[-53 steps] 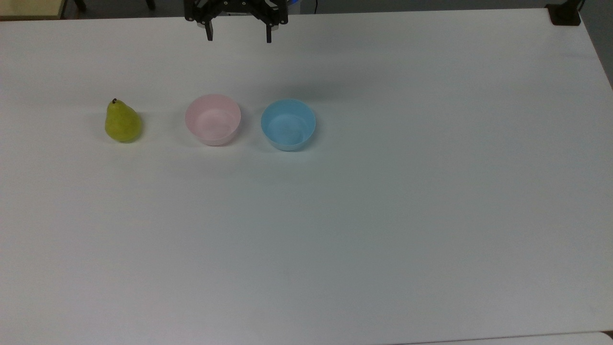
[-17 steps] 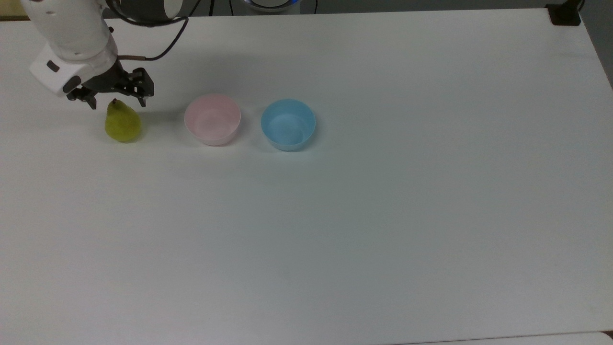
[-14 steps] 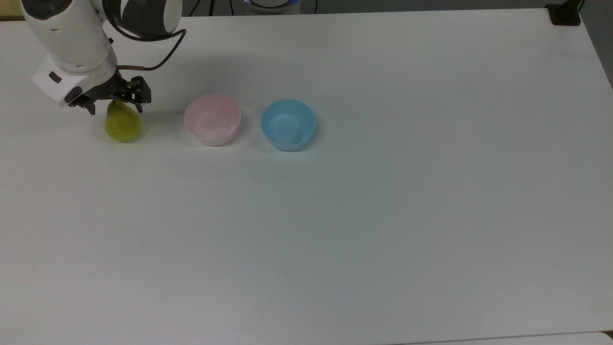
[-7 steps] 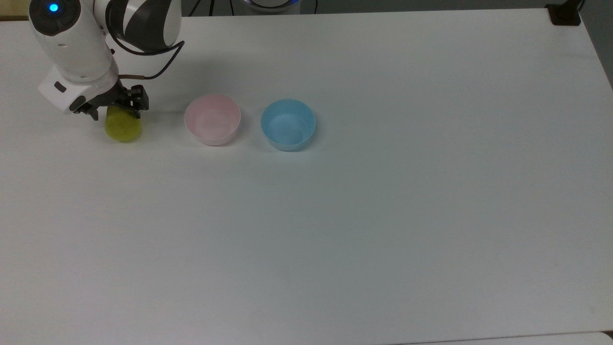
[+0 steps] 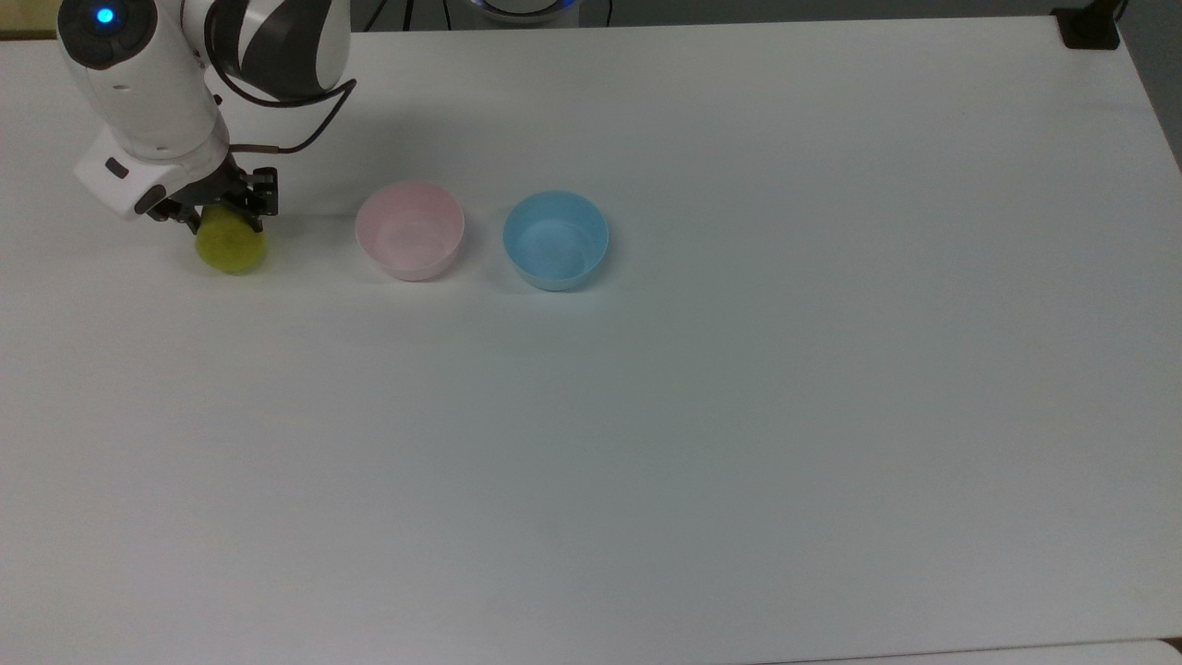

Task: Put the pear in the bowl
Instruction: 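Lift the pear and carry it over the pink bowl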

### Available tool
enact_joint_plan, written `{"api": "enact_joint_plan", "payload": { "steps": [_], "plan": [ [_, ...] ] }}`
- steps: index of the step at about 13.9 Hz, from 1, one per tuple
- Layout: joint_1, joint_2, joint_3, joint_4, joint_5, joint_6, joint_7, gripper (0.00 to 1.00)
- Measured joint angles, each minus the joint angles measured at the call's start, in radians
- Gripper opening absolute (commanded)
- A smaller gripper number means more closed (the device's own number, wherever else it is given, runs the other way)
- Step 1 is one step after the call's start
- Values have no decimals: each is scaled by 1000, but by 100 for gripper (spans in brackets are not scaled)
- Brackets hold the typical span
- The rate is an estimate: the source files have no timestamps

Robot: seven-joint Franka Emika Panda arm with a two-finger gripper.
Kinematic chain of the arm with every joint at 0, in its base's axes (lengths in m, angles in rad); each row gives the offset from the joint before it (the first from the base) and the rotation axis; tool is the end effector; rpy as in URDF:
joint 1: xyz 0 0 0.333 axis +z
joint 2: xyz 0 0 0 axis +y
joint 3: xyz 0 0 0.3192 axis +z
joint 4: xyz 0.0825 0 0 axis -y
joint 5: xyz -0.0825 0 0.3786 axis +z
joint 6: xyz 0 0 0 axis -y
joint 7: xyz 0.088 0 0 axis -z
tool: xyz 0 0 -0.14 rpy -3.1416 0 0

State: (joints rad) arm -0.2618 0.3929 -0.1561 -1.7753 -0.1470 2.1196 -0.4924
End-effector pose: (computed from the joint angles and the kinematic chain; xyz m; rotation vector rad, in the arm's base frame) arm 0.5827 -0.2638 0.3115 2.9812 0.2459 -0.1823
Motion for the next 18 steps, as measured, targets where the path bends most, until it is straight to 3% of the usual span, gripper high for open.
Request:
{"api": "enact_joint_plan", "payload": {
  "steps": [2,8,18],
  "plan": [
    [-7,-18,0,1,0,-13,0,32],
    [2,-169,3,5,0,-247,7,32],
    [215,-206,21,-55,18,-327,279,33]
  ]
}}
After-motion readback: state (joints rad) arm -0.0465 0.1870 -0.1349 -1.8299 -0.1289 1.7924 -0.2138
